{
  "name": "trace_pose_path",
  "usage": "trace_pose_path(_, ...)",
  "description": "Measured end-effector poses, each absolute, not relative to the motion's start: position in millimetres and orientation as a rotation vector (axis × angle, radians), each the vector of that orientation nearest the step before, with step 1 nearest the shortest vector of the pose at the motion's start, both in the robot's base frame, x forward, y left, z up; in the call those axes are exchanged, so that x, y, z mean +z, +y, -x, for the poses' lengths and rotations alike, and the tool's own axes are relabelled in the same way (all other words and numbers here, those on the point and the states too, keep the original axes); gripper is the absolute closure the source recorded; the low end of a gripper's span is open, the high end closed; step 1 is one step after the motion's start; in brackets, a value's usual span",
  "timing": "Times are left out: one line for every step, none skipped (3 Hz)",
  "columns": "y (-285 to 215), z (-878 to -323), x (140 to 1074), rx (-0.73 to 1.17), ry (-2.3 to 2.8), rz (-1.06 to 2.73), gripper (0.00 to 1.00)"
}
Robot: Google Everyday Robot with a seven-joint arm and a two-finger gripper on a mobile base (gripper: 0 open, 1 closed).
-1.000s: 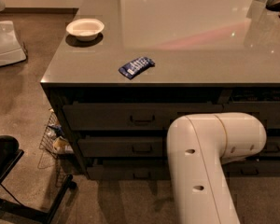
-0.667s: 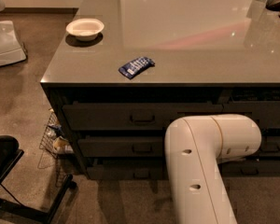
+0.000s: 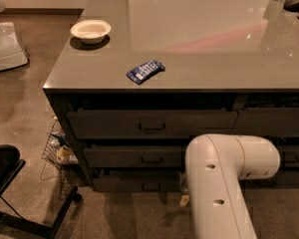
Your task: Open bottom drawer
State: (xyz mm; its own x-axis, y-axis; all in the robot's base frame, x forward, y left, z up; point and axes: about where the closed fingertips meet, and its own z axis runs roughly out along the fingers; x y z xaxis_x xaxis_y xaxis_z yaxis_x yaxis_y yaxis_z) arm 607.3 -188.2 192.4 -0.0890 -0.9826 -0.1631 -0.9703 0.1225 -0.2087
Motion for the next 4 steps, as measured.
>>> trace_pose_path(-181.8,-606.1,176.4,-0.014,2.165,1.906,0.38)
trace_pose_path(-181.8,-606.1,177.2,-0.014,2.165,1.906,0.62)
trace_pose_path(-181.8,-606.1,178.4,-0.014,2.165,1.906,0.85)
trace_pose_path(-181.8,-605.7,179.0,-0.014,2.166,1.906,1.0)
